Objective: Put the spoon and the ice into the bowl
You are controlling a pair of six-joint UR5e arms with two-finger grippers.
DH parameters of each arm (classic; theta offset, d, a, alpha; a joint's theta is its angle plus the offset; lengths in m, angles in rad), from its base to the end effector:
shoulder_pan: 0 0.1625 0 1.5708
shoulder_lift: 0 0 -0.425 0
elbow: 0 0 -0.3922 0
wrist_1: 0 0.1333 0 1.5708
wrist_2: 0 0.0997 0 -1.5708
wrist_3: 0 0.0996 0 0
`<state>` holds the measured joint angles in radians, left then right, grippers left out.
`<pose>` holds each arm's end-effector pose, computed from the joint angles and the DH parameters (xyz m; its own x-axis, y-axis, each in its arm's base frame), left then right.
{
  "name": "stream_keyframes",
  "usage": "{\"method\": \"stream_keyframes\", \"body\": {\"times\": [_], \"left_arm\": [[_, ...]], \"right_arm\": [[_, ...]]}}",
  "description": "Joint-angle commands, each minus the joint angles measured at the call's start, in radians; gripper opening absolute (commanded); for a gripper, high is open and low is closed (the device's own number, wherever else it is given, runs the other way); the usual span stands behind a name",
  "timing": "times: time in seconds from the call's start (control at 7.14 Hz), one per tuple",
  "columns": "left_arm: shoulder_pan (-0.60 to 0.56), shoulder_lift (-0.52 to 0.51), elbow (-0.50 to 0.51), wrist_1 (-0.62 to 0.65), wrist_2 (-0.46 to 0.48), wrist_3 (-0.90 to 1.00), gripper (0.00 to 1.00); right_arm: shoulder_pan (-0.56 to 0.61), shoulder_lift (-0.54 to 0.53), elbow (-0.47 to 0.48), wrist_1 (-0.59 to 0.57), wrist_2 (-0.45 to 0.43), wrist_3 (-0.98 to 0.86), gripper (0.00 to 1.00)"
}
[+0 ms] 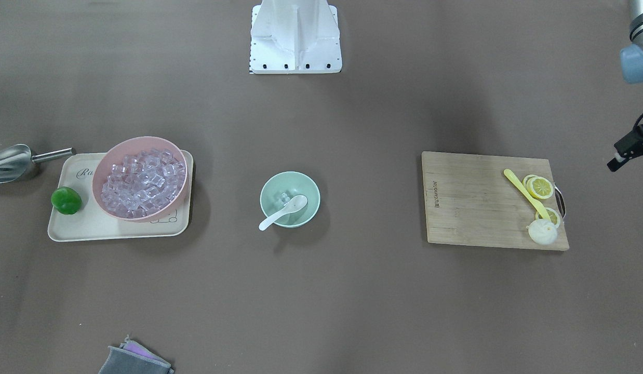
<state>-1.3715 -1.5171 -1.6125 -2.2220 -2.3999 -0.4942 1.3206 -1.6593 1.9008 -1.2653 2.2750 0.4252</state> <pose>0.0382 -0.4917 0.5861 0.5816 0.1242 -0.8039 0.1329 0.9605 0.2445 -0.0492 -0.4704 0.5050 0.6839 -0.1278 0.7183 -0.0776 0.9662 0.2457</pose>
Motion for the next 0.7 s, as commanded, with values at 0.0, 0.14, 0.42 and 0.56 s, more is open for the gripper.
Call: {"method": "stream_keyframes", "body": {"times": [0.0,0.14,0.42,0.56], "left_arm": [[-0.069,0.136,-0.017,0.001,-0.01,0.192,0.97],[-0.105,0.138,0.024,0.001,0.004,0.274,0.97],[-0.113,0.138,0.058,0.008,0.002,0.283,0.98],[-0.112,0.121,0.039,0.078,-0.004,0.273,0.98]], "right_arm": [[0.216,-0.082,-0.168,0.004,0.063,-0.417,1.0],[0.276,-0.077,-0.234,0.001,0.063,-0.551,1.0],[0.296,-0.097,-0.3,0.013,0.074,-0.595,1.0],[0.296,-0.1,-0.333,0.014,0.074,-0.623,1.0]]}}
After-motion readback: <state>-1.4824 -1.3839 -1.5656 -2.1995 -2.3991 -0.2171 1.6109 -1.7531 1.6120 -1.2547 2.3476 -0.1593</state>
